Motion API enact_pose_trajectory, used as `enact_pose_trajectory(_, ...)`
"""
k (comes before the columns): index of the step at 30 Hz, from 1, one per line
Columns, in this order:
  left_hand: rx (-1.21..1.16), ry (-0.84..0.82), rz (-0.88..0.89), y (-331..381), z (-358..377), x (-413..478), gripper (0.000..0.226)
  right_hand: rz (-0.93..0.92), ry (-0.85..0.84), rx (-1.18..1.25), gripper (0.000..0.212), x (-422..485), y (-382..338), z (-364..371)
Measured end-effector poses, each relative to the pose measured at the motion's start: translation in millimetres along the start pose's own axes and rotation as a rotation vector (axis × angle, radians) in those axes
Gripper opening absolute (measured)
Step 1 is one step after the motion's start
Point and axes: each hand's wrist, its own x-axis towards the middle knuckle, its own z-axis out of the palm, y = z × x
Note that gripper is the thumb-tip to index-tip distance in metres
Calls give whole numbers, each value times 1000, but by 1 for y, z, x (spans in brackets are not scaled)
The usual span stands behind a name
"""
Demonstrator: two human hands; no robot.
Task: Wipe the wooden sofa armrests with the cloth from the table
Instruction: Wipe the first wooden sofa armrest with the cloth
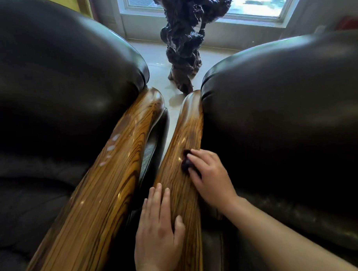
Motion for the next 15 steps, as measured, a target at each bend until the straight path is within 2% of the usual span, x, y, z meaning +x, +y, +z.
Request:
enact_pose_trajectory(3, -28, 16, 6, -1, 0, 0, 65, 194, 133, 145, 38, 48, 10, -10)
enact_pose_trajectory(6, -44, 11, -1, -2, 0, 1, 66, 336, 132, 337, 38, 82, 11, -12)
enact_pose_trajectory(9, -59, 27, 7, -1, -2, 1, 66, 317, 155, 442, 36, 99, 0, -10)
enact_pose_trajectory(11, -75, 32, 3, -1, -2, 1, 65, 188, 66, 345, 39, 104, -6, -7)
enact_pose_trajectory(13, -72, 27, 2, -2, -1, 0, 64, 83, -87, 80, 52, 95, -3, 0)
enact_pose_trajectory(15, -64, 29, 9, -2, -2, 0, 64, 20, -125, -85, 64, 73, -3, 3)
